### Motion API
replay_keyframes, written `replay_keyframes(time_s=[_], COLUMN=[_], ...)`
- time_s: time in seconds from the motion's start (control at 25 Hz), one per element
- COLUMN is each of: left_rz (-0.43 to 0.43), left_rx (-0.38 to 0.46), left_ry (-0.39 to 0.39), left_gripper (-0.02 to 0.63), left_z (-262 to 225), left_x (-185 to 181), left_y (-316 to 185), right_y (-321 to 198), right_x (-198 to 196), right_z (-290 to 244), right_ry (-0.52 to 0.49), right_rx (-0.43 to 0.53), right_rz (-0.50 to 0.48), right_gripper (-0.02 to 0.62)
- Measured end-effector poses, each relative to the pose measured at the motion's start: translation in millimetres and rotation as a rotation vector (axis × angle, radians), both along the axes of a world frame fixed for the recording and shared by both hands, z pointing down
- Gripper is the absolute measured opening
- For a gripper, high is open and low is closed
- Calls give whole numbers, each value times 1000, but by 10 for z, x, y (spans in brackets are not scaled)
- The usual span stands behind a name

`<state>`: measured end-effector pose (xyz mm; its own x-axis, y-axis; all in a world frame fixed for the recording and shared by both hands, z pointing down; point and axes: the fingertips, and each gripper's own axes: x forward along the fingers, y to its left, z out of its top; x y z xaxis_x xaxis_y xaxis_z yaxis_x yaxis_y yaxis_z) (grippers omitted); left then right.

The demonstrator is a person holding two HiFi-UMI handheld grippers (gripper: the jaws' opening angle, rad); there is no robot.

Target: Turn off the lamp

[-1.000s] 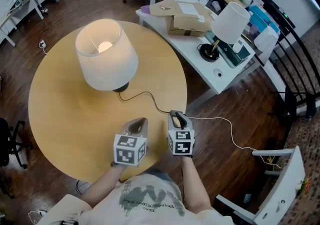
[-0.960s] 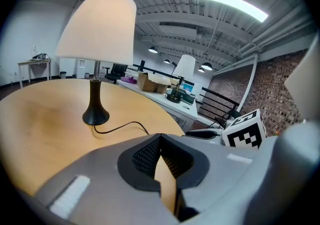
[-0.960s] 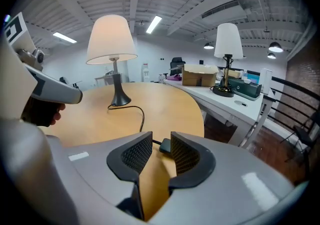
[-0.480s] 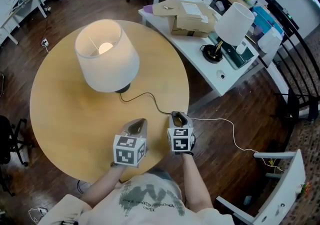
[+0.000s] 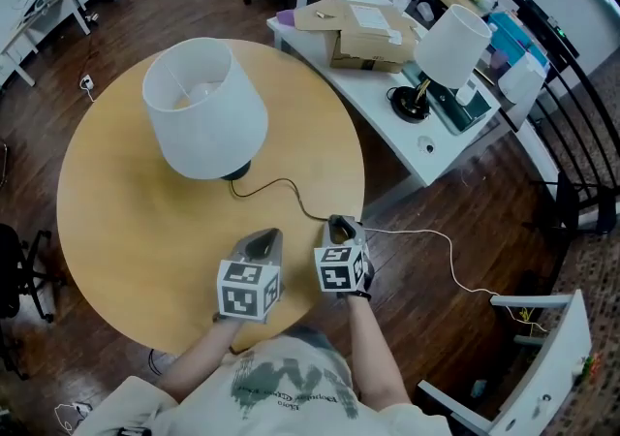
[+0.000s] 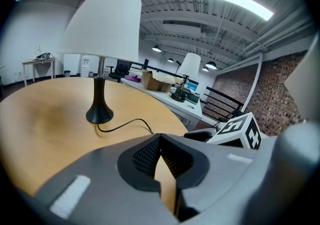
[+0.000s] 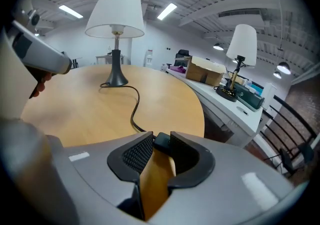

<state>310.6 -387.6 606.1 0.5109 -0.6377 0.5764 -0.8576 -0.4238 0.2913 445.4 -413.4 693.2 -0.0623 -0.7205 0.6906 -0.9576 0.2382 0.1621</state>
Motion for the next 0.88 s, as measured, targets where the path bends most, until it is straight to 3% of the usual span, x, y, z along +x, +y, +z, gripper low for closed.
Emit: replay_keyframes(time_s=[0.56, 0.72, 0.88], left_rz=[-14, -36, -58], left_rx=[10, 19, 45], left_ry=[4, -2, 6], left_gripper=[-3, -3, -3], left_z=[-47, -134, -268], left_x=[-55, -157, -255], left_y=[18, 55, 104], right_y=[-20, -22, 20], right_x=[37, 62, 79], right_z=[8, -4, -156], right_ry=[-44, -85, -112], right_rx=[35, 0, 13], right_rz=[31, 46, 58], right_gripper=[103, 103, 48])
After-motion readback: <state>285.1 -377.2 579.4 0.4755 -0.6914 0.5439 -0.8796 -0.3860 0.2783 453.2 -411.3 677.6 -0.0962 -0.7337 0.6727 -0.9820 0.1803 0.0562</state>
